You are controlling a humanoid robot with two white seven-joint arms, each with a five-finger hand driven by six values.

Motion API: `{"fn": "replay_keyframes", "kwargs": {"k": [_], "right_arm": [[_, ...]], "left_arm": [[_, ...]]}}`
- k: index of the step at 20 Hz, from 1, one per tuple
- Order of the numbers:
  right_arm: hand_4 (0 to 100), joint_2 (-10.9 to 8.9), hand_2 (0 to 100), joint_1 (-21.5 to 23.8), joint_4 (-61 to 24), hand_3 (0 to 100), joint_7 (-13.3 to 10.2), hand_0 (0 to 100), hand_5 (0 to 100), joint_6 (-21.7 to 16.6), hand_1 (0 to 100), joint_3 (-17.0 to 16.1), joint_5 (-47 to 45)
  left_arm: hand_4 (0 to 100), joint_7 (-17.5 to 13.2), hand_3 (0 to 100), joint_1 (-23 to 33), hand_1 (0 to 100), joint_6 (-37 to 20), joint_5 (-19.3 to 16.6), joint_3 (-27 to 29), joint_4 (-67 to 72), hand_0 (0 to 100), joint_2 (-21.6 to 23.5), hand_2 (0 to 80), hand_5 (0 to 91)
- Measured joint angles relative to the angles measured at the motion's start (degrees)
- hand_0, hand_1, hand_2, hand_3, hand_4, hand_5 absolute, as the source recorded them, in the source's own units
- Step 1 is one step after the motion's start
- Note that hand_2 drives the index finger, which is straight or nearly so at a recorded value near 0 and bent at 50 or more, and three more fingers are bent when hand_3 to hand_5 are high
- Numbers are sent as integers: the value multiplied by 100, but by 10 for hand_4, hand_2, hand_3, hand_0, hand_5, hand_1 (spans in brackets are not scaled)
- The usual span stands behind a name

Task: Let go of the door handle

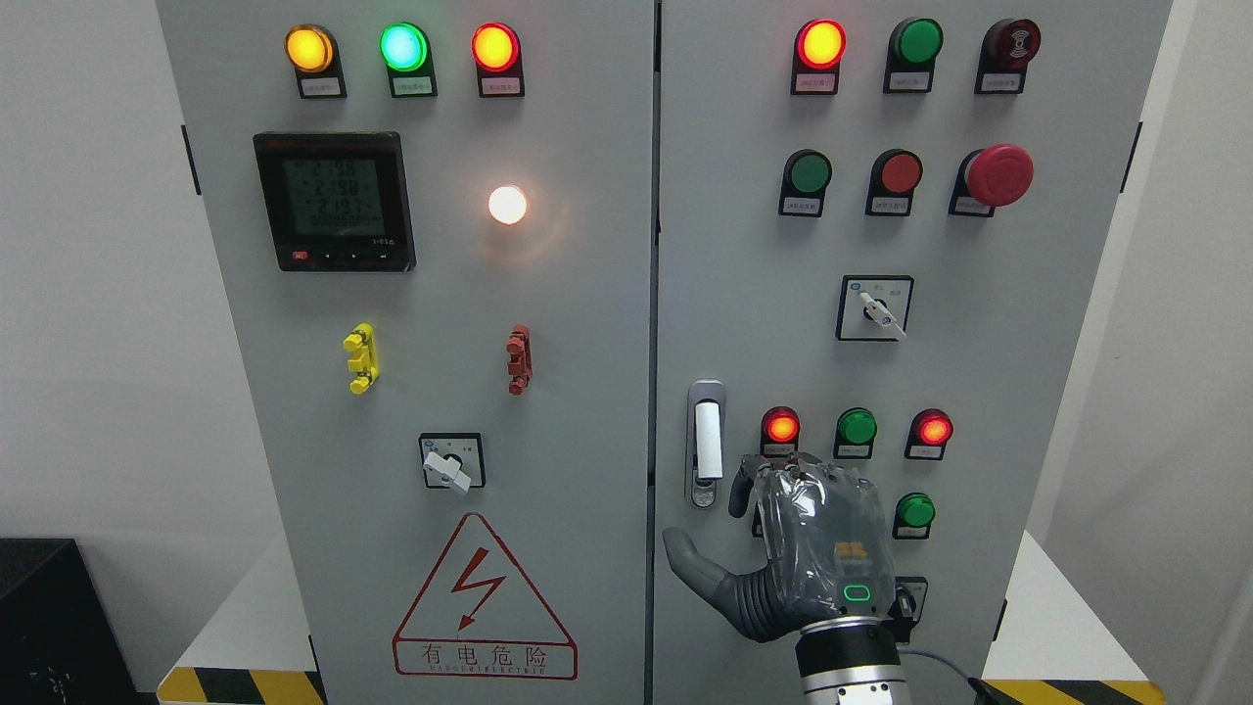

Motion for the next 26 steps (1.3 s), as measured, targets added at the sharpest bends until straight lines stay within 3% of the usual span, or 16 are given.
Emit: {"fn": "replay_keyframes", "kwargs": {"k": [26], "right_arm": [[752,4,686,-427,380,993,21,113,707,59,404,-108,-10]], "left_arm": [[3,0,105,0,0,-2,0,0,0,0,-2,44,0]]}}
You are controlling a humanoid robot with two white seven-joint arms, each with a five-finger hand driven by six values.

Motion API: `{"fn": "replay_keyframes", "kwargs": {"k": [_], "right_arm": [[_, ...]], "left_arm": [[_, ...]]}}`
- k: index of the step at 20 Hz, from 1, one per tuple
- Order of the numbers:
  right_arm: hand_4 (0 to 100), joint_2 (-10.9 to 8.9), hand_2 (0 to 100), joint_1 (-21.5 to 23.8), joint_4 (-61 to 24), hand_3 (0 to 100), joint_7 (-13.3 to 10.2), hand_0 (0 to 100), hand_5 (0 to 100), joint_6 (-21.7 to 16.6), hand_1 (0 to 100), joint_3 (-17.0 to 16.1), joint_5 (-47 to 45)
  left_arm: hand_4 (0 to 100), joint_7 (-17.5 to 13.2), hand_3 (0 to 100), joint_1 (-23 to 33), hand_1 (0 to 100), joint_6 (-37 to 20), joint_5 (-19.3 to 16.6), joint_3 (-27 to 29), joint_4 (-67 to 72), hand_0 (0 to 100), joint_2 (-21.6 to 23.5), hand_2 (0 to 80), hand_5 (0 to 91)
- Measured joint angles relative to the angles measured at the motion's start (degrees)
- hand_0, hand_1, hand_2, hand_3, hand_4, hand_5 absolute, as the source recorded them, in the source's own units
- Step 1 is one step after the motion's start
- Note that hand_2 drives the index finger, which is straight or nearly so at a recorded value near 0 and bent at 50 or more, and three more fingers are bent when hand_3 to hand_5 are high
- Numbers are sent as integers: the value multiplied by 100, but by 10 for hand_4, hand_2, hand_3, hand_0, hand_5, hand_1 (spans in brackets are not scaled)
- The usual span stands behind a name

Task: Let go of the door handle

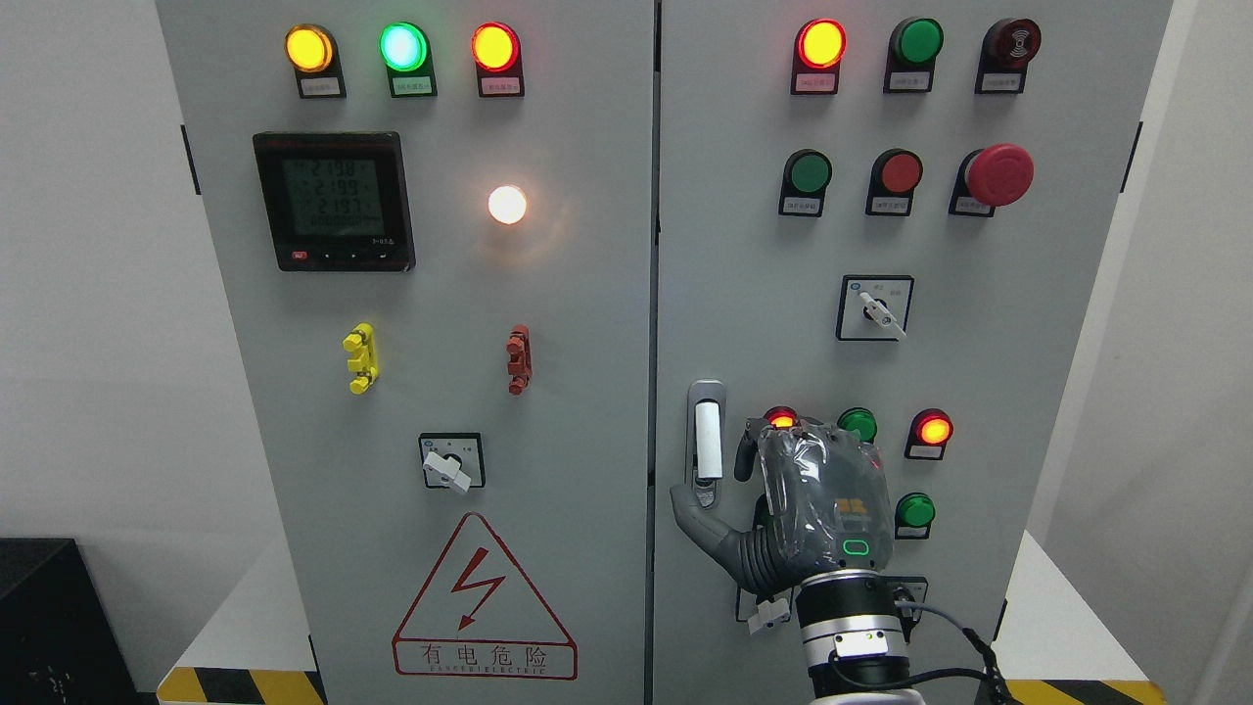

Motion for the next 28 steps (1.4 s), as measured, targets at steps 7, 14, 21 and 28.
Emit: {"fn": "replay_keyframes", "kwargs": {"k": [7,14,21,28], "right_arm": [[751,2,688,-53,52,994,67,138,706,1,401,-8,-2],[749,3,687,-75,79,994,112,173,705,58,401,-16,-6],[749,3,688,-81,96,994,118,231,705,61,398,-29,-10],[749,8,685,-83,108,994,121,265,710,61,400,-43,-11]], "left_arm": [[2,0,104,0,0,-1,0,0,0,0,0,44,0],[3,0,103,0,0,-1,0,0,0,0,1,44,0],[3,0,103,0,0,-28,0,0,0,0,1,44,0],[2,0,104,0,0,-6,0,0,0,0,2,44,0]]}}
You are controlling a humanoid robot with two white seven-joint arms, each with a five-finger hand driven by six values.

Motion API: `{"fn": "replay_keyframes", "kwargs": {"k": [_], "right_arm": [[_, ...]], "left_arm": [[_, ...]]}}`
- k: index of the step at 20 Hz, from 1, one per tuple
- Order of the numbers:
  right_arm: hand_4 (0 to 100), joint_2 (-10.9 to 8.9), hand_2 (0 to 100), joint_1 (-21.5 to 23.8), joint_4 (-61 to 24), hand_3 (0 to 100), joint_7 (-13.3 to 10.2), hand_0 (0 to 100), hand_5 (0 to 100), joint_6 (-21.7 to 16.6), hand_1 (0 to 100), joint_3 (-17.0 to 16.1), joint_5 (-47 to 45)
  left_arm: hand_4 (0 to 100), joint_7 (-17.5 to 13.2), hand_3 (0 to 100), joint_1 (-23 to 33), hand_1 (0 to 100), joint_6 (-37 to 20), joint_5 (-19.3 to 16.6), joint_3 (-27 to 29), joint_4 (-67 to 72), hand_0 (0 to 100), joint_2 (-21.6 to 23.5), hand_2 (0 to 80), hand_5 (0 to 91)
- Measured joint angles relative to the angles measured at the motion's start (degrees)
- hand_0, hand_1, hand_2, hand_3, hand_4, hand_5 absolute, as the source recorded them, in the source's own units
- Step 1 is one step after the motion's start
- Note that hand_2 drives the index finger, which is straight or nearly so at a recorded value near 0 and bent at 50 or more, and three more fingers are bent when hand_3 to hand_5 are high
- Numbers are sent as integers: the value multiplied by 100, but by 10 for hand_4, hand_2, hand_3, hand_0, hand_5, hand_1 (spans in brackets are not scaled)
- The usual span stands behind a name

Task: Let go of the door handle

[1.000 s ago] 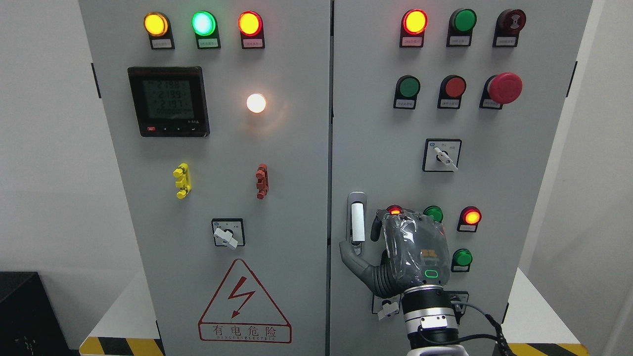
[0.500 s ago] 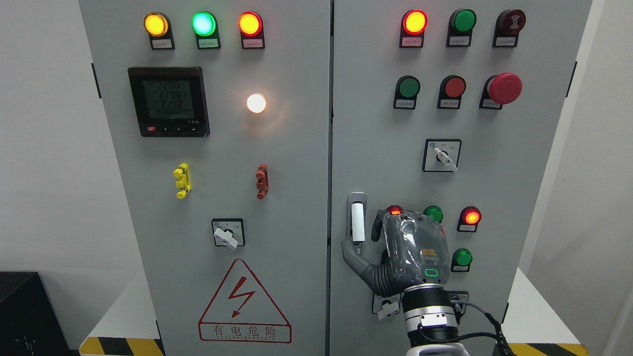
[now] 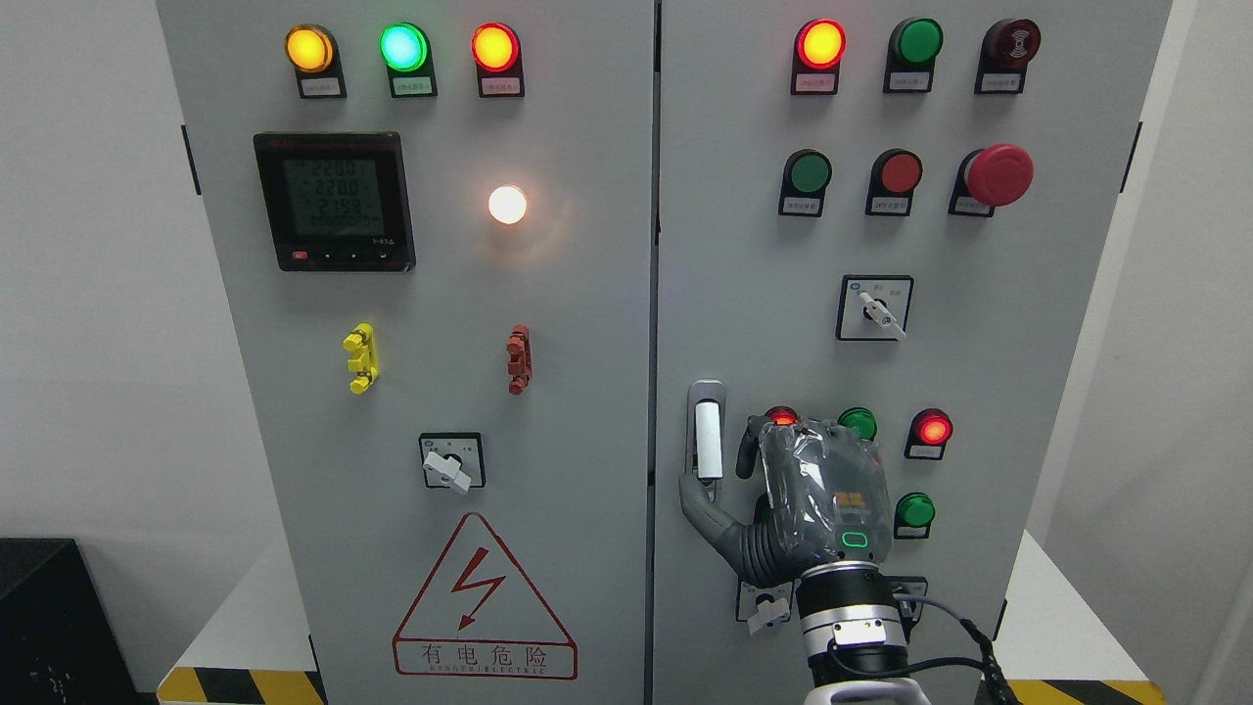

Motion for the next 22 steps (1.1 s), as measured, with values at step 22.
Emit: {"fn": "replay_keyframes", "kwargs": {"k": [22], "right_arm": [[755,26,692,32,10,997,-80,301,720,1,417,-73,-9]], "left_arm": [[3,-1,104,0,0,5,0,0,0,0,0,43,0]]}}
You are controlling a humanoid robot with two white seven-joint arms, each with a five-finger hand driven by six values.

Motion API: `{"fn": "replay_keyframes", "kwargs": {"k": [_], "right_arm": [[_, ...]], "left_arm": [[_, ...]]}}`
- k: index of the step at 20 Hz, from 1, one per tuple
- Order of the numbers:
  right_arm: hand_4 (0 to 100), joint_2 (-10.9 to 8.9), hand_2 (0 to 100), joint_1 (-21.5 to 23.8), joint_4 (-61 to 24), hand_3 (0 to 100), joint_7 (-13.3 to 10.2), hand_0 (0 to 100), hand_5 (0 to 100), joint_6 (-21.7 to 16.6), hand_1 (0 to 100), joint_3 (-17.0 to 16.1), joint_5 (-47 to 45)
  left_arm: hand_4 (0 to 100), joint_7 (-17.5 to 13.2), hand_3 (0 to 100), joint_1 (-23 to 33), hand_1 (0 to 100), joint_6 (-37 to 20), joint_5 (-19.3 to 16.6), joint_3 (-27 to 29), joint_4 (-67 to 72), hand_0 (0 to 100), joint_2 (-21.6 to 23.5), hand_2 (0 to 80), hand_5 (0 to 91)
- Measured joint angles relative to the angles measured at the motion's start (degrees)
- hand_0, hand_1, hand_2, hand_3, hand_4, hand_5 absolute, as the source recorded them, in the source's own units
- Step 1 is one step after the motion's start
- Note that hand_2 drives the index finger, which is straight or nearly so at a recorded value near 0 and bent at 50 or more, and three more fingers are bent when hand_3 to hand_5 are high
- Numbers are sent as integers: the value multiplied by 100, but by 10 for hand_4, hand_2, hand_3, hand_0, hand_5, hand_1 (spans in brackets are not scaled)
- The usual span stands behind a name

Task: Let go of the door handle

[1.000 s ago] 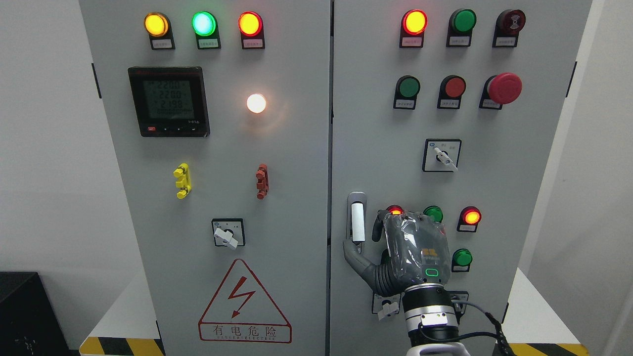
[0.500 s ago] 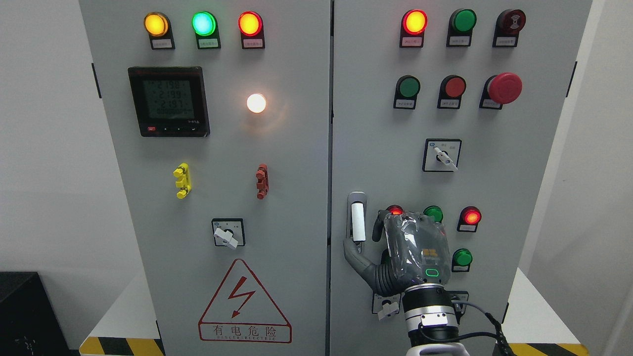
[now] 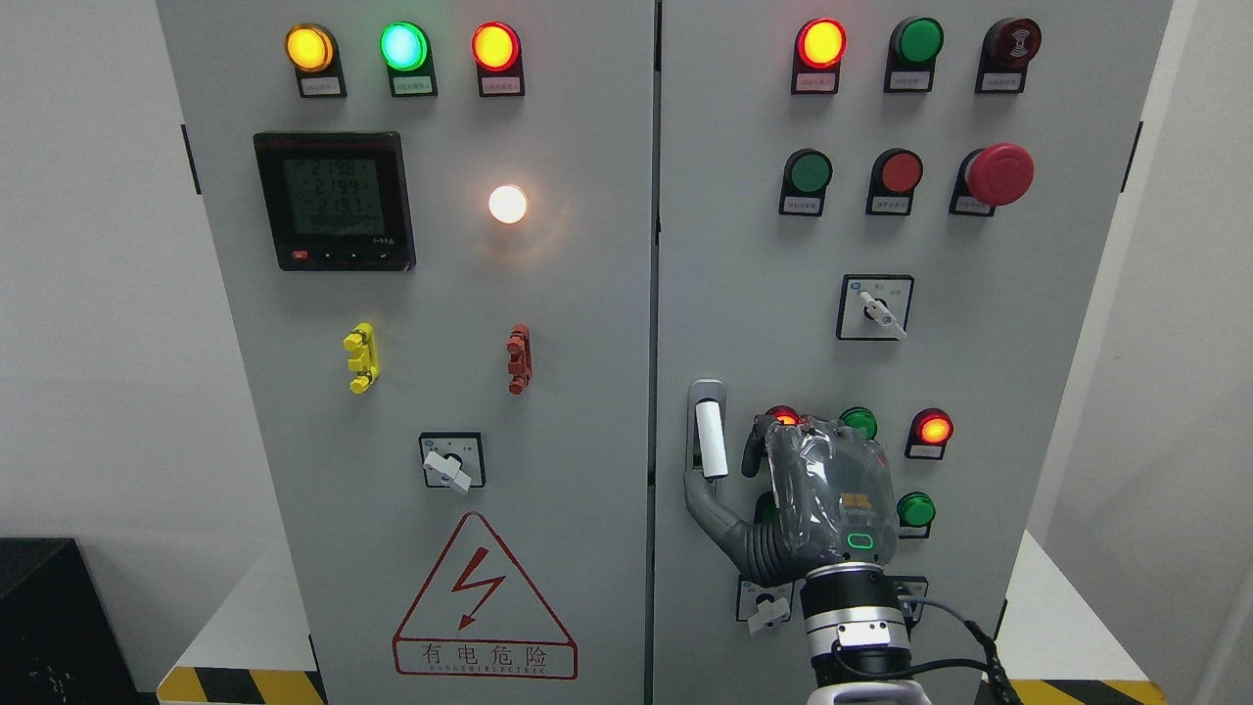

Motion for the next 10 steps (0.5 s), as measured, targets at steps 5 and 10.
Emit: {"fn": "replay_keyframes", "kwargs": {"k": [5,10], "right_arm": [[756,2,693,4,0,997,-2,334,723,0,424,-34,0],[756,3,692,5,0,998,-8,370,725,0,431,-69,0]], "left_arm": [[3,0,106,0,0,1,0,0,0,0,0,43,0],[3,0,105,0,0,2,0,0,0,0,0,43,0]]}}
